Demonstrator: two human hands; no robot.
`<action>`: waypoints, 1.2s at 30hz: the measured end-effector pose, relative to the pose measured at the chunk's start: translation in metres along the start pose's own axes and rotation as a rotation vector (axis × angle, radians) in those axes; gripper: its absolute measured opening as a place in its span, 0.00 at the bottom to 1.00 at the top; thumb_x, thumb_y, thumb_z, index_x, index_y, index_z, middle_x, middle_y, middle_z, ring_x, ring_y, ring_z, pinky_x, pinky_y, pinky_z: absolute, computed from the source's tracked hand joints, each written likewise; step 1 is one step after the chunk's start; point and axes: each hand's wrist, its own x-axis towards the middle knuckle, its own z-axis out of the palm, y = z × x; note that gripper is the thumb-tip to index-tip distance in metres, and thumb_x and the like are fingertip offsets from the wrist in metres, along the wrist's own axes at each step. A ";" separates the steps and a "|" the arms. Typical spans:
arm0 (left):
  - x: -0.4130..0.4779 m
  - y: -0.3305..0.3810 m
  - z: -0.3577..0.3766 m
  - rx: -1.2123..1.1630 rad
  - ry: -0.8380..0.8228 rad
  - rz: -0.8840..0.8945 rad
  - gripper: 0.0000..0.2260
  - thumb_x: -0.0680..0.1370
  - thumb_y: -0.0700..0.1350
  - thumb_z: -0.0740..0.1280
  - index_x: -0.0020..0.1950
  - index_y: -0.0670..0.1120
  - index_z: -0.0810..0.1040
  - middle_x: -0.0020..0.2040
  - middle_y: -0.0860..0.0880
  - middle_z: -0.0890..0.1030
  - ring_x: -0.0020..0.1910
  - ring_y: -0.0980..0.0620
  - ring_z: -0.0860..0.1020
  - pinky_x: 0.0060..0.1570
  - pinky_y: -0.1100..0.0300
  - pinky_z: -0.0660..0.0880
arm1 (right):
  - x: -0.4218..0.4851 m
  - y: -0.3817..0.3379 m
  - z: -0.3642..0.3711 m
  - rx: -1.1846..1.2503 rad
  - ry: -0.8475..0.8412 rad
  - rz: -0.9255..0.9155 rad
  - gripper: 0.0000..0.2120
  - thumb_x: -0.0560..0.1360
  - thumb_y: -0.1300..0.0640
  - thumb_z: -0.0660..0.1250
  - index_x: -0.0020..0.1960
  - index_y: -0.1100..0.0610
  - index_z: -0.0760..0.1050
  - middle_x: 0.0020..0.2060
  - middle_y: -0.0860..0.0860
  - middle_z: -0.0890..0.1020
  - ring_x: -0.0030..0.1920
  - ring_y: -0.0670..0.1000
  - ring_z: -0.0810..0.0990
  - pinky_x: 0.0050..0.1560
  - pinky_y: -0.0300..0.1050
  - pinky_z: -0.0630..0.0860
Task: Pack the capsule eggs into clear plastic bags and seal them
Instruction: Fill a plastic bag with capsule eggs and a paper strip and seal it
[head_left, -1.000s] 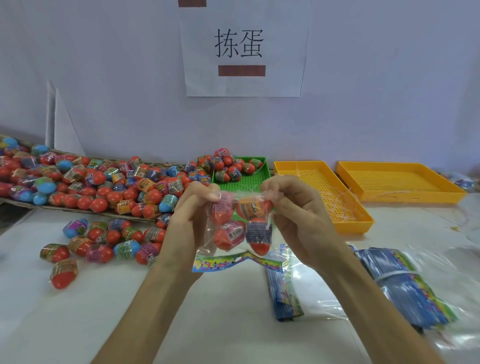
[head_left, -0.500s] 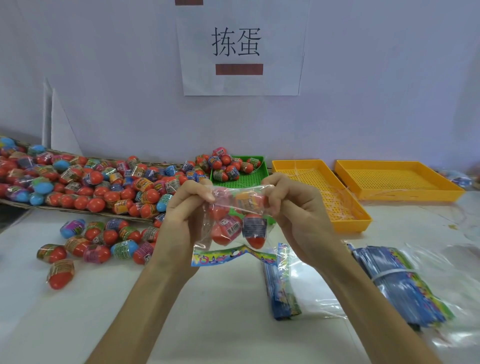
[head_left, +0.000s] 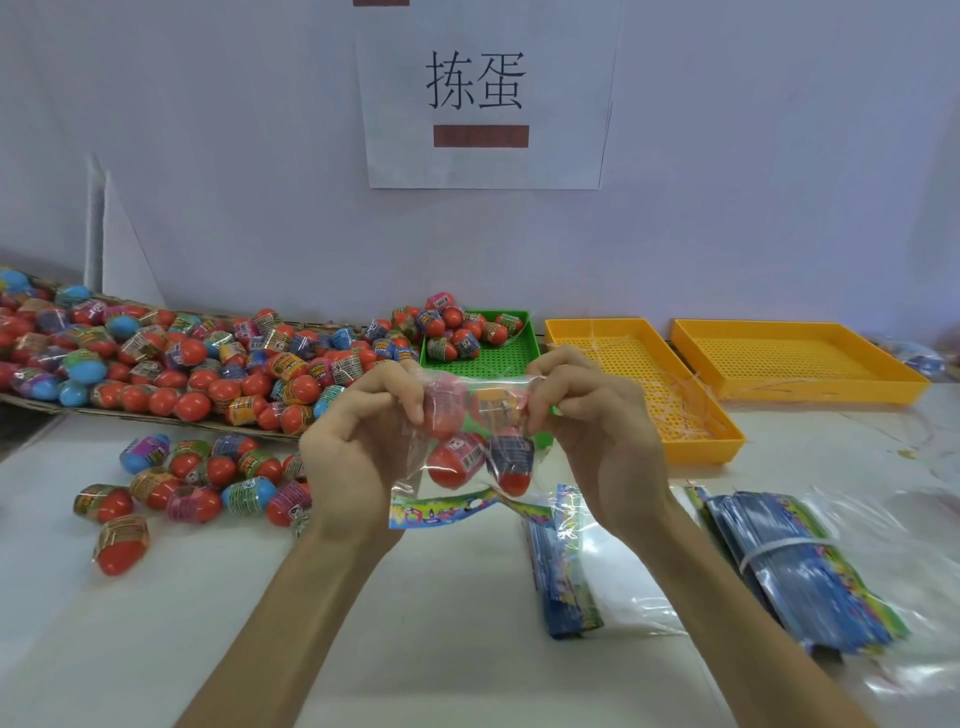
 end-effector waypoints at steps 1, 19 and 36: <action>0.004 0.003 0.002 0.026 0.015 -0.018 0.10 0.70 0.47 0.60 0.31 0.46 0.74 0.35 0.47 0.70 0.34 0.50 0.70 0.36 0.60 0.70 | -0.001 0.001 0.000 0.013 0.005 -0.010 0.12 0.70 0.62 0.60 0.32 0.59 0.79 0.41 0.55 0.73 0.45 0.48 0.75 0.42 0.43 0.75; 0.005 -0.013 0.007 0.002 0.011 -0.111 0.20 0.65 0.41 0.77 0.48 0.44 0.69 0.47 0.42 0.79 0.49 0.47 0.82 0.46 0.59 0.82 | -0.003 0.003 0.015 0.605 0.268 0.497 0.27 0.71 0.56 0.71 0.69 0.63 0.75 0.63 0.62 0.81 0.63 0.59 0.81 0.67 0.57 0.75; -0.002 -0.024 0.013 0.240 -0.174 -0.145 0.09 0.73 0.54 0.74 0.45 0.49 0.85 0.37 0.47 0.83 0.33 0.51 0.79 0.34 0.60 0.79 | -0.002 0.001 0.007 0.540 0.343 0.646 0.19 0.77 0.63 0.66 0.67 0.61 0.75 0.57 0.62 0.83 0.46 0.56 0.85 0.39 0.49 0.83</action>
